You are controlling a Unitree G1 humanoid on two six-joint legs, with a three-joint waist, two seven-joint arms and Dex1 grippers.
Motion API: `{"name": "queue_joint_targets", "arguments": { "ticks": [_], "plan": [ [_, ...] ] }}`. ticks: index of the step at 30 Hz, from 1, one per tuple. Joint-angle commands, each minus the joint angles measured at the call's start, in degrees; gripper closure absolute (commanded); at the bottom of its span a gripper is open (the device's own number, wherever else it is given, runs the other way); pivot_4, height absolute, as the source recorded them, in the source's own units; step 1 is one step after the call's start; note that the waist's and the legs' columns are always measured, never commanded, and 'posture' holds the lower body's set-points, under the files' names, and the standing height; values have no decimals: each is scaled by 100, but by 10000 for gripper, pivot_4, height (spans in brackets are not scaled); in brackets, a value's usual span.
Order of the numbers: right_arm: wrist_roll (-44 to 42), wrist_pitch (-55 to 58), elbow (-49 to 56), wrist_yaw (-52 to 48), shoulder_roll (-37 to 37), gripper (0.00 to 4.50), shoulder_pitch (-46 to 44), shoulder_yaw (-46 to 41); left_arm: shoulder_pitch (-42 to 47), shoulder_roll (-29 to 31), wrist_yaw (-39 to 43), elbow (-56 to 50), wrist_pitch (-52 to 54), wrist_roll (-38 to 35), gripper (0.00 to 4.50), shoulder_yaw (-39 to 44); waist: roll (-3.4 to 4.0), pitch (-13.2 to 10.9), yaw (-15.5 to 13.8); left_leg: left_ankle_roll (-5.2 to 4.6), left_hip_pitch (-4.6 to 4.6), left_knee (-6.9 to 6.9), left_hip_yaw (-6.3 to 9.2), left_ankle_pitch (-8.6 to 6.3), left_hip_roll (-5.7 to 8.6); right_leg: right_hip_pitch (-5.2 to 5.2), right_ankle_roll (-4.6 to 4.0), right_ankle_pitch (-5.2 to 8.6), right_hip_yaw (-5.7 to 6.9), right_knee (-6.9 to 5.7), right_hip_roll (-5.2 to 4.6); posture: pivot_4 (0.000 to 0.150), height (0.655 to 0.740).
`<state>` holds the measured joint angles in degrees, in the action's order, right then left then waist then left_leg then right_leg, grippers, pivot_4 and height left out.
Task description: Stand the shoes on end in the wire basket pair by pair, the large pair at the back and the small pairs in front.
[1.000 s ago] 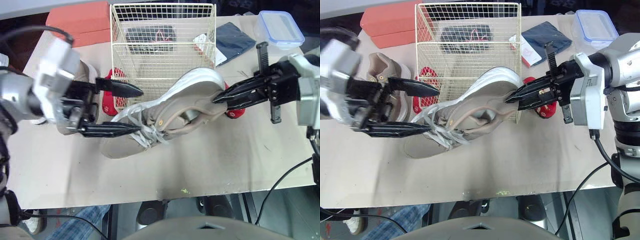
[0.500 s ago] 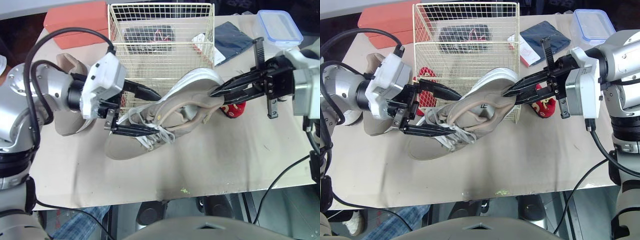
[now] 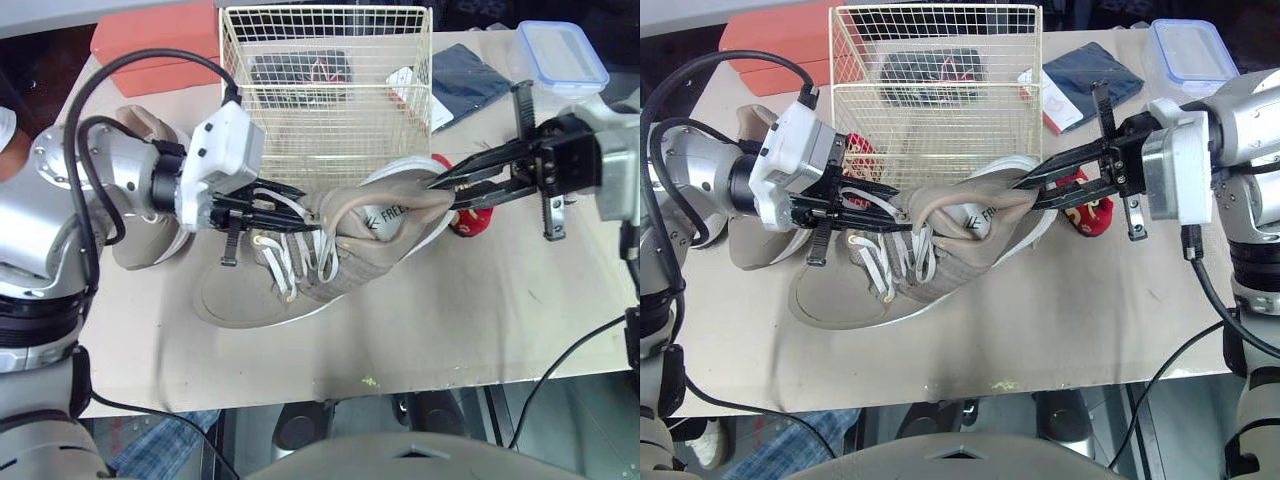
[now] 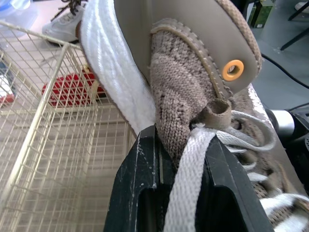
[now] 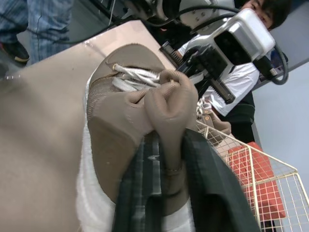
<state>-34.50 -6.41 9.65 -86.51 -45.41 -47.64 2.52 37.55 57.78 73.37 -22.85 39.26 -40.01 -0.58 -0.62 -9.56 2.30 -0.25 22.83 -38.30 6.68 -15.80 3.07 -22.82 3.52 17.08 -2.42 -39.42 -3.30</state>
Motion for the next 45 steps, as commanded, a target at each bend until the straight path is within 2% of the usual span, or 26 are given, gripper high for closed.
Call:
{"name": "queue_joint_targets", "arguments": {
  "ticks": [1, 5, 6, 12, 14, 16, 20, 23, 25, 30, 36, 37, 38, 39, 45],
  "plan": [
    [-181, 459, 170, 254, -239, 21585, 64, -414, -29, -83, -35, -140, -105, -225, 42788, 367, 0, 0, 1, 0, 0, 0, -1, 0, 0, 0, 0, 0, -1, 0, 0, 1500, 7400],
    [-371, 987, 143, 360, -528, 3312, 310, -726, -164, -140, -142, -167, 38, -547, 42790, 719, -1, -1, 1, 0, 1, 0, 0, 0, 1, 0, 0, 0, 1, 0, -21, 1500, 7400],
    [-425, 1091, 130, 394, -566, 0, 353, -806, -193, -145, -173, -173, 65, -620, 42791, 795, -1, -1, 1, 0, 1, 0, 1, 0, 1, 0, 0, 0, 1, 0, -22, 1500, 7400],
    [-1303, 2581, -46, 1059, -736, 0, 928, -1511, -176, -525, -908, -20, 5, -864, 42792, 1421, -3, -1, -25, -1, 1, -1, 1, 0, 1, 1, 0, 0, 2, 0, -26, 1500, 7400],
    [-1748, 2968, -32, 1493, -511, 0, 1089, -1792, -49, -890, -1381, 37, -412, -502, 42792, 1422, -4, 0, -44, -1, 1, -2, 2, 0, 2, 3, 0, 0, 4, 0, -28, 1500, 7400],
    [-1840, 3081, -5, 2247, -108, 0, 1077, -1933, 128, -1357, -1996, 195, -671, -238, 42792, 1402, -6, 0, -52, -1, 0, -5, 2, 0, 4, 5, 0, -1, 3, -1, -29, 1500, 7400],
    [-2050, 4014, 286, 3961, 416, 0, 942, -1809, 233, -2037, -2800, 297, -1228, 484, 42792, 1117, -6, 1, -12, 0, -1, -10, -4, 0, 5, 0, 1, -1, -5, -12, -28, 1500, 7400],
    [-2667, 4576, 793, 4694, 847, 0, 957, -1696, 285, -2588, -3318, 269, -1513, 767, 42792, 956, -7, 0, -20, 1, 6, -6, -3, 1, 6, -9, 1, -1, -4, -14, -29, 1500, 7400],
    [-2729, 4725, 1065, 5098, 1127, 0, 901, -1525, 275, -2915, -3614, 251, -1683, 982, 42792, 820, -7, 0, -17, 1, 12, -6, -2, 1, 6, -13, 1, -1, -3, -12, -29, 1500, 7400],
    [-2546, 4876, 1185, 5949, 1653, 0, 690, -1257, 250, -3511, -4066, 268, -1996, 1275, 42792, 635, -10, 2, -9, 0, 15, -8, -4, 1, 12, -17, 2, -1, -5, -12, -32, 1500, 7400],
    [-2424, 4993, 1001, 6550, 1992, 0, 354, -1170, 56, -3544, -3868, 137, -1933, 1232, 42792, 385, -9, 2, 20, 0, 15, -7, -6, 1, 13, -24, 2, -1, -6, -25, -30, 1500, 7400],
    [-2471, 4994, 945, 6608, 2054, 3900, 286, -1216, 44, -3528, -3827, 122, -1929, 1223, 42792, 367, -10, 2, 22, 1, 14, -7, -11, 1, 13, -27, 2, -1, -11, -30, -30, 1500, 7400],
    [-2520, 5014, 933, 6598, 2078, 5102, 249, -1238, 33, -3508, -3811, 107, -1920, 1216, 42792, 370, -10, 2, 23, 1, 14, -6, -11, 1, 13, -27, 2, -1, -11, -31, -29, 1500, 7400],
    [-2537, 5041, 937, 6577, 2081, 8124, 230, -1245, 21, -3482, -3795, 94, -1913, 1219, 42792, 376, -9, 2, 20, 1, 13, -6, -10, 1, 12, -29, 2, -1, -10, -32, -28, 1500, 7400],
    [-2520, 5097, 948, 6567, 2102, 34754, 213, -1263, -100, -3431, -3761, -23, -1742, 1035, 42792, 416, -10, 2, 14, 0, 15, -6, -11, 1, 14, -30, 2, -1, -10, -33, -29, 1500, 7400]
  ]
}}
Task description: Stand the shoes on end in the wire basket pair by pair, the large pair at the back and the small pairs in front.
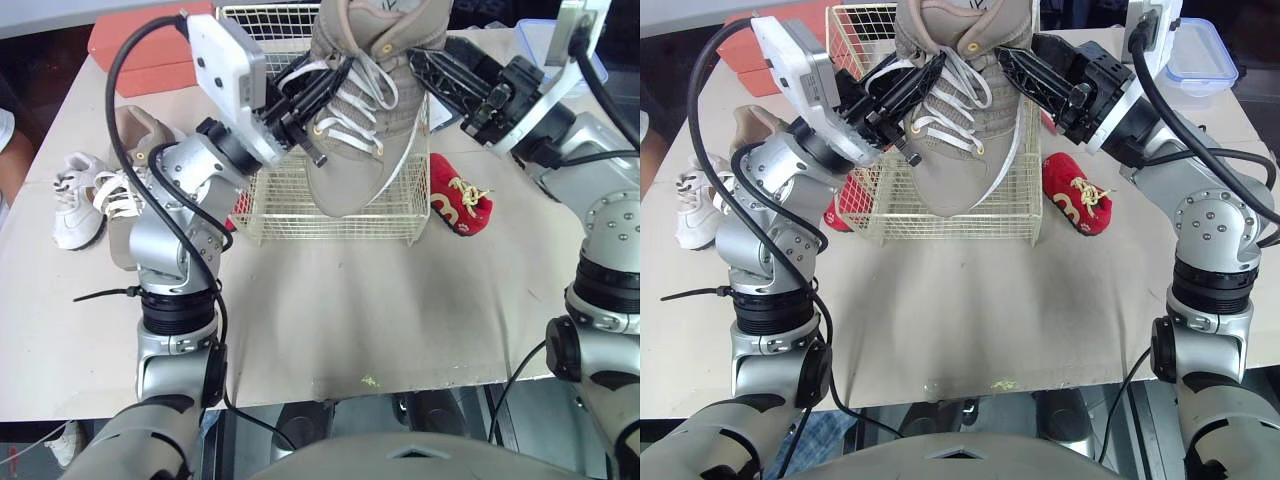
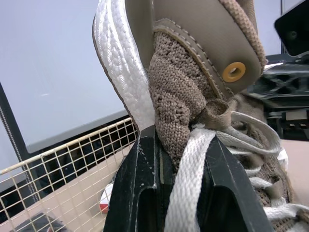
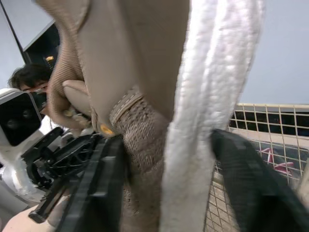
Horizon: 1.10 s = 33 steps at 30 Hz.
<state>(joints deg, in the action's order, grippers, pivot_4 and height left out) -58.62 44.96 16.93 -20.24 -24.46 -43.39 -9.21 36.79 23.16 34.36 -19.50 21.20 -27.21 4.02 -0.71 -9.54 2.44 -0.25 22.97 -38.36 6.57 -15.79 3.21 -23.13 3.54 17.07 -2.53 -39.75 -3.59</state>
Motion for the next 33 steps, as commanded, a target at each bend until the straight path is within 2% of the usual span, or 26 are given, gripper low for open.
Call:
{"name": "queue_joint_targets", "arguments": {
  "ticks": [1, 3, 4, 5, 10, 15, 17, 21, 25, 33],
  "plan": [
    [-89, -41, 215, -72, -4, 37394, -214, -85, -48, 45, 172, -386, 126, -327, 42792, -23, 0, 0, 0, 0, 0, 0, 0, 0, 0, 0, 0, 0, 0, 0, 0, 1500, 7400],
    [-34, -50, 219, -110, -45, 41933, -205, -76, -99, 134, 301, -487, 362, -644, 32795, 52, 0, 0, 10, 0, 0, 0, 1, 0, 0, 0, 0, 0, 0, 0, 0, 1500, 7400],
    [-5, -56, 216, -120, -61, 42732, -203, -78, -122, 206, 380, -541, 498, -809, 30339, 84, 0, 0, 14, 0, 0, 1, 0, 0, 0, -2, 0, 0, -1, 0, 0, 1500, 7400],
    [14, -59, 213, -127, -69, 43569, -202, -82, -136, 262, 423, -578, 588, -920, 25222, 103, 0, 0, 12, 0, 0, 2, 0, 0, -1, -2, 0, 0, -2, -2, 1, 1500, 7400],
    [247, -240, 103, -206, -153, 44032, -409, -157, -290, 1194, 1023, -701, 846, -1087, 4083, 447, 1, 0, 6, 0, -1, 1, 0, 0, 1, -2, 0, 0, -1, -3, 4, 1500, 7400],
    [447, -684, -159, -35, 78, 44032, -819, -386, -525, 2646, 1695, -607, 1484, -1653, 4083, 1340, 1, -1, 89, 0, 2, 7, -2, 0, -2, -16, -1, 1, -3, -9, 12, 1500, 7400],
    [543, -877, -220, 71, 218, 44032, -986, -434, -571, 2959, 1733, -523, 1609, -1768, 4083, 1616, 2, -1, 103, 0, 2, 9, -3, 0, -3, -16, -1, 1, -4, -8, 12, 1500, 7400],
    [962, -1472, -479, 197, 507, 44032, -1351, -477, -609, 3144, 1618, -494, 1855, -2062, 4083, 1957, 3, -1, 106, 0, 1, 8, -4, 0, -2, -17, -1, 1, -4, -7, 9, 1500, 7400],
    [1610, -2119, -868, 86, 616, 44032, -1732, -284, -622, 3126, 1267, -534, 2398, -2865, 4083, 2458, 3, -1, 123, 1, 3, 9, -3, 0, -2, -19, -1, 1, -2, -8, 0, 1500, 7400],
    [2863, -3210, -1380, -779, 490, 44032, -1778, 338, -870, 3178, 787, -639, 2902, -3714, 4083, 2761, 3, -1, 166, 1, 1, 13, -7, 1, -4, -24, -1, 0, -5, -11, 0, 1500, 7400]
  ]
}}
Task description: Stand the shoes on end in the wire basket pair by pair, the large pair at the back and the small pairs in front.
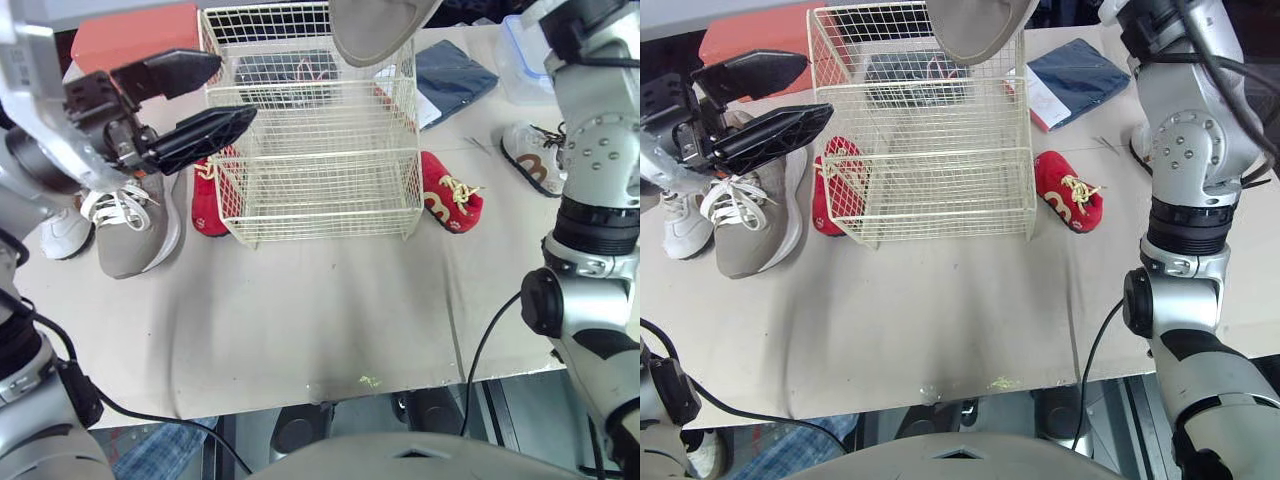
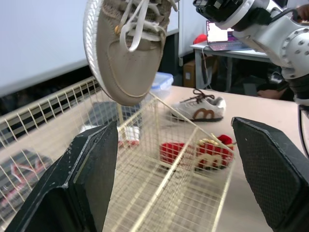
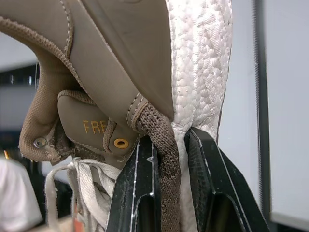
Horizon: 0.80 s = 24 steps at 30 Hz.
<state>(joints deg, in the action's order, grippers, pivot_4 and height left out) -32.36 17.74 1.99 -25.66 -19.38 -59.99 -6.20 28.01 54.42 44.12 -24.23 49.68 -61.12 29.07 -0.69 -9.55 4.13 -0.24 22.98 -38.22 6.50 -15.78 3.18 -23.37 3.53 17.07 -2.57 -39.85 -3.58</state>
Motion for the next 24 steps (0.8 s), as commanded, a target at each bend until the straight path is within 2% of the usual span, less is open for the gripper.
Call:
{"name": "queue_joint_targets", "arguments": {
  "ticks": [1, 7, 15, 19, 24],
  "plan": [
    [308, -554, 83, -313, -15, 44032, -104, 79, -16, 51, -233, -189, 67, -403, 4083, 267, 0, 0, -8, 0, 0, 0, 0, 0, 0, 0, 0, 0, 0, 0, -1, 1500, 7400],
    [904, -1235, -246, -747, 60, 44032, -35, 412, -103, 72, -444, -200, 22, -570, 4083, 243, 0, 0, -10, 1, 0, -1, -1, 0, 0, 0, 0, 0, -1, 1, -2, 1500, 7400],
    [1363, -2238, -1398, -1523, -102, 44032, -186, 465, -193, 103, -409, -202, -57, -512, 4083, 229, 0, 0, -13, 1, 0, -1, -2, 0, 1, 0, 0, 0, -1, 2, -2, 1500, 7400],
    [1088, -1619, -1477, -1838, -166, 44032, -80, 441, -225, 127, -403, -192, -108, -452, 4083, 242, -1, 1, -31, 1, 0, -2, 0, 0, 0, 2, 0, 0, 1, 2, -4, 1500, 7400],
    [1056, -479, -1246, -1709, -283, 44032, 431, 570, -263, 159, -413, -143, -167, -354, 4083, 243, -5, 3, -56, 1, 0, -2, 4, 0, 0, 3, 0, 0, 4, 2, -5, 1500, 7400]
  ]
}}
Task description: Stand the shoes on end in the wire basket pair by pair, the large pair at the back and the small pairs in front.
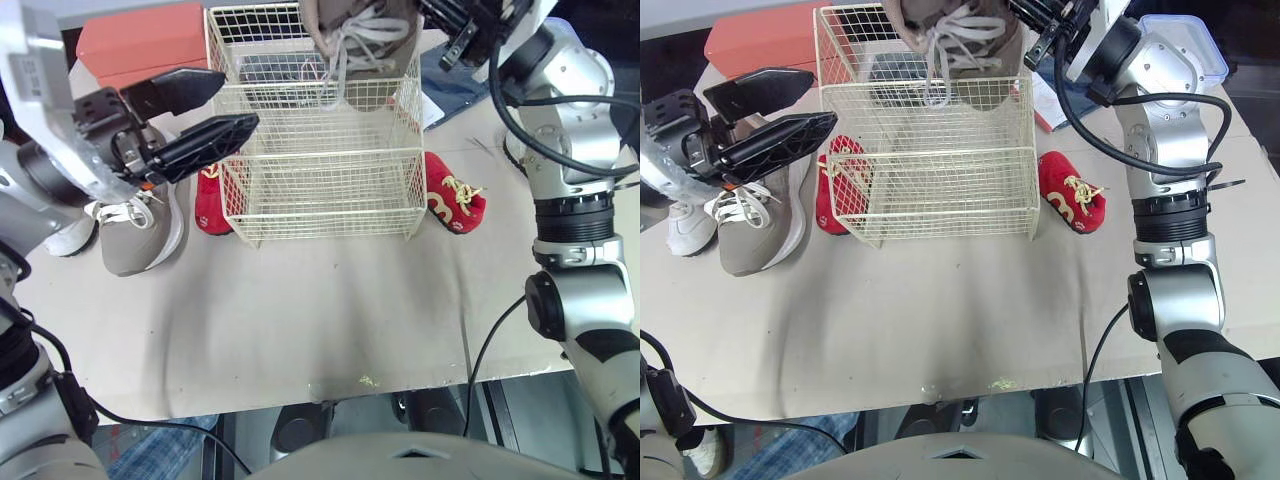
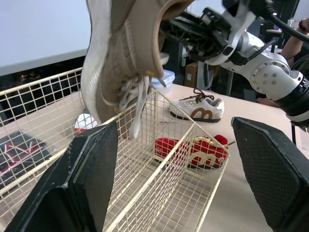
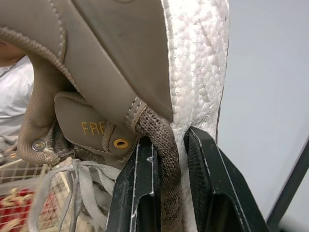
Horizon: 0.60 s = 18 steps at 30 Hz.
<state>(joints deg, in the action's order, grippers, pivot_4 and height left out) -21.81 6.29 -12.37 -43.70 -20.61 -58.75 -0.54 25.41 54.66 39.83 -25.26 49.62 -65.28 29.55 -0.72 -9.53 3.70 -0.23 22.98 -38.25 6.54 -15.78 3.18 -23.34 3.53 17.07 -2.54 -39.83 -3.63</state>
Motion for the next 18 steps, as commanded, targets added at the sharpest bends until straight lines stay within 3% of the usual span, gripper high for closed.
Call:
{"name": "queue_joint_targets", "arguments": {
  "ticks": [1, 7, 18],
  "plan": [
    [31, 833, 240, 145, -182, 44032, 376, 39, -4, 141, 25, -23, -177, 91, 4083, 188, -1, 1, -23, 0, 0, 0, 1, 0, 0, 0, 0, 0, 1, 1, -1, 1500, 7400],
    [182, 1885, 433, 418, -373, 44032, 642, 191, 68, 122, 42, 1, -239, 174, 4083, 84, -8, 6, -90, 0, -3, -2, 0, 0, 3, 4, 0, 0, 1, 1, -3, 1500, 7400],
    [349, 2389, 338, 809, -349, 44032, 595, 127, 77, 164, 76, 1, -286, 271, 4083, 31, -21, 15, -154, 0, -7, -2, 3, 0, 5, 10, 0, 0, 5, 4, -5, 1500, 7400]
  ]
}}
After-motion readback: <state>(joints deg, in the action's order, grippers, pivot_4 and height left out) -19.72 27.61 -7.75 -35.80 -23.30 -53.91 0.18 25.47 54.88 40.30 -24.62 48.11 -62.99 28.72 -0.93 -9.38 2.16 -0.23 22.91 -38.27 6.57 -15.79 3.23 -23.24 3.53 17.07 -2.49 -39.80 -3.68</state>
